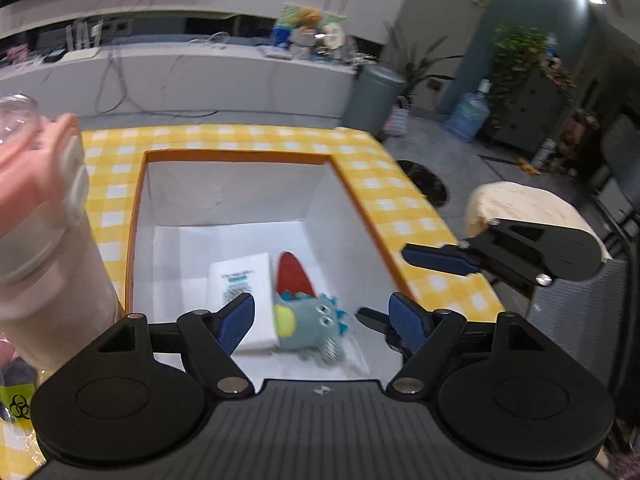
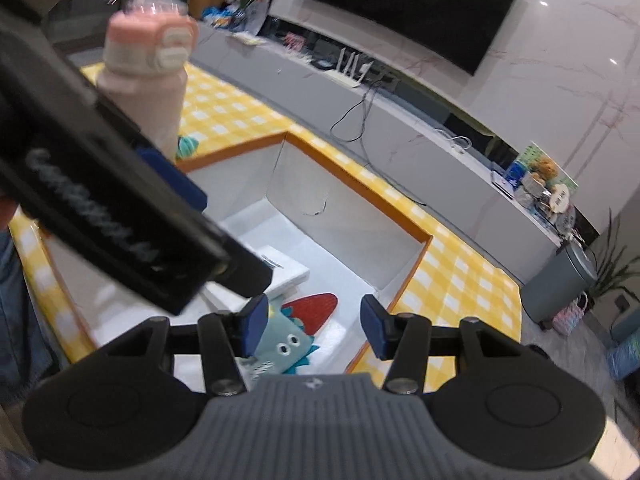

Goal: Organize soft objects
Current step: 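Move both open tools back over the remaining pile on the table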

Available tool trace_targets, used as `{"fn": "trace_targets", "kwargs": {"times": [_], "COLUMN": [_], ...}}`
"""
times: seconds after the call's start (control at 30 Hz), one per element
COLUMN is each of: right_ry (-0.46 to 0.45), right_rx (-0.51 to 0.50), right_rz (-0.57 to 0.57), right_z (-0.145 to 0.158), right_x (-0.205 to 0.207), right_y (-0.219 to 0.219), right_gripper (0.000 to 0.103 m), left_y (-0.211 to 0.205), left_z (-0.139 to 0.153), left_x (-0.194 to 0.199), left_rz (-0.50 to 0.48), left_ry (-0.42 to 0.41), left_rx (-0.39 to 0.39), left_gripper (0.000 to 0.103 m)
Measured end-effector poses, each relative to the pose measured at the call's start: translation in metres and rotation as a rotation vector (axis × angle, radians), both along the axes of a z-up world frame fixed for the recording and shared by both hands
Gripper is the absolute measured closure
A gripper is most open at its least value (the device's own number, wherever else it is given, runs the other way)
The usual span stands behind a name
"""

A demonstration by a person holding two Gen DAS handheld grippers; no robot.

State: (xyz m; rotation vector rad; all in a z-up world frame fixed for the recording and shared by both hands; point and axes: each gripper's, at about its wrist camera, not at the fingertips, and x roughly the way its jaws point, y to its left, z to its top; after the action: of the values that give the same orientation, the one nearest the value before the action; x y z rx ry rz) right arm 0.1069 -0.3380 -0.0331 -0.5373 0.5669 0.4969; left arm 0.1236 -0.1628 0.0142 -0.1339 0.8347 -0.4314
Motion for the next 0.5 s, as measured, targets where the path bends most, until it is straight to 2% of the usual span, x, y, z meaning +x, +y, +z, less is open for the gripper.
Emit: {"fn": "trace_targets", "kwargs": {"times": [0.23,0.37,0.5], "right_ry": [-0.012,-0.020,-0.026], "right_rx": [0.176,0.271,0.311], "right_rz": [-0.114,-0.177,-0.220], "right_z": [0.009,0.008,0.005], "right_x": [-0.044,-0.067,-0.082], "right_y": [0.004,0.017,0.038], "right_gripper": [0.052,0.052,0.052], "left_y": [0.016,0.029,0.048], "left_z": [0.016,0.020,0.020], "left_x": [-0.037,-0.053,-0.066], "left_rz": [-0.106,-0.125,-0.122], "left_ry": [-0.091,-0.142,-0.173], "left_rx": [-0.004,-0.011,-0.024], "left_gripper": [0.013,0.013,0.013]}}
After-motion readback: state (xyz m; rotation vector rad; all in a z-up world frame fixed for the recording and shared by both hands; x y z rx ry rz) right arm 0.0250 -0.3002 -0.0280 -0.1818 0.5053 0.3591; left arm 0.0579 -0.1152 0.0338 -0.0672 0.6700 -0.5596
